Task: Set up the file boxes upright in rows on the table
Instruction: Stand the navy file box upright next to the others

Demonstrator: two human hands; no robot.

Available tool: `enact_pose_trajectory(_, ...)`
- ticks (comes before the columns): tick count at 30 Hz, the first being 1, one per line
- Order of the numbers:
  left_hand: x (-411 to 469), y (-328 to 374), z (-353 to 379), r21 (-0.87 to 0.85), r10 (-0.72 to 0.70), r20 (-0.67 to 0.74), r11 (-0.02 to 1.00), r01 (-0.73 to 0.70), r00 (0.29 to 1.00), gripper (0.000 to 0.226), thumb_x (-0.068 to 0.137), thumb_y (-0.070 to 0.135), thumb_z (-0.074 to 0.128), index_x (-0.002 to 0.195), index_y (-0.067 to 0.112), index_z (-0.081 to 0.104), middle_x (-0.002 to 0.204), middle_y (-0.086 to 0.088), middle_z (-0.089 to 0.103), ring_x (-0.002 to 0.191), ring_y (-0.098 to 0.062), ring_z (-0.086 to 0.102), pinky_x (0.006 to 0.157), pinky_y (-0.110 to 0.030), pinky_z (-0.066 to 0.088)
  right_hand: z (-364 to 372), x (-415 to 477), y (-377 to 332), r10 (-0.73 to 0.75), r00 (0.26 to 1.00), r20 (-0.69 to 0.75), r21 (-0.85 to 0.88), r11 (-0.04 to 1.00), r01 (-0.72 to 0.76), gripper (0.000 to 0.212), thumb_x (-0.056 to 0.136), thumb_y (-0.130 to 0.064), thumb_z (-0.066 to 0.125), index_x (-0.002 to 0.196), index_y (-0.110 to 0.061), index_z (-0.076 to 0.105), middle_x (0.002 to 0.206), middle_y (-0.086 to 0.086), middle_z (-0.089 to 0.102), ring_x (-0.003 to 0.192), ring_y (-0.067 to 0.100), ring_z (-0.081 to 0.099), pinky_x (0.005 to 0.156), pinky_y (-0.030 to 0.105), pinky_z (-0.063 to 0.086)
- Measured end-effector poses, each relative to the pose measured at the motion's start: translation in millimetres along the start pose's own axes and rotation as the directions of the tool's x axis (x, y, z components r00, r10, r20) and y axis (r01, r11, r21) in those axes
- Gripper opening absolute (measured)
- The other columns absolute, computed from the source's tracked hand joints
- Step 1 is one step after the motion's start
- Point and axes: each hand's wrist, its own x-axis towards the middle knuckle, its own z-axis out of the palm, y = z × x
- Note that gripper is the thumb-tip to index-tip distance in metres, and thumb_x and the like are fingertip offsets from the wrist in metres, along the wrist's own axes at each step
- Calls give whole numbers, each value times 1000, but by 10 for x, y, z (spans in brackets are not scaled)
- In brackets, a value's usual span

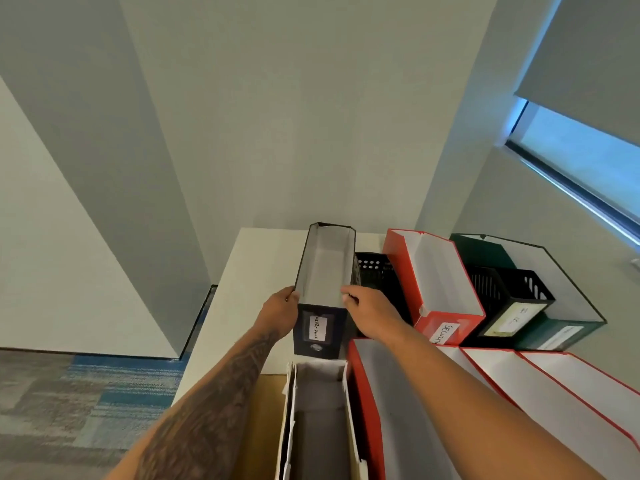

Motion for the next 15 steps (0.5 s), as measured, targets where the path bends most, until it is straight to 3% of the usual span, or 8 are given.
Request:
enact_pose_trajectory(4, 80, 2, 126, -8, 11, -11, 1000, -11, 1000, 48, 105, 44, 34, 142, 19, 50, 134, -4, 62, 119, -29, 60, 103, -51, 50, -64, 52, 43, 15, 999, 36, -26, 1000, -14, 48, 107, -36, 45, 154, -30, 40, 155, 2, 47, 142, 25, 46, 115, 42, 41)
enact_pose_trajectory(9, 209, 34, 237, -25, -7, -17, 1000, 7, 1000, 51, 101, 48, 34, 142, 22, 50, 132, -4, 64, 118, -29, 60, 101, -52, 51, -145, 114, 68, 33, 994, -99, -66, 997, -40, 63, 102, -34, 55, 158, -24, 28, 153, 5, 45, 141, 28, 43, 112, 47, 43)
enact_pose_trajectory(12, 227, 69, 251, -37, -16, -15, 999, 16, 1000, 50, 103, 46, 34, 143, 21, 49, 134, -4, 63, 120, -29, 60, 102, -52, 51, -139, 136, 137, 180, 983, 21, 65, 981, -181, 66, 103, -45, 48, 159, -22, 24, 158, 6, 40, 143, 30, 42, 114, 50, 41)
enact_pose_trajectory(15, 221, 95, 248, -61, -26, -1, 998, 26, 1000, 49, 104, 44, 35, 143, 19, 49, 134, -6, 63, 121, -30, 59, 104, -52, 49, -110, 130, 158, 228, 970, 87, 113, 965, -237, 61, 106, -46, 39, 159, -20, 26, 159, 7, 40, 145, 30, 39, 117, 49, 36)
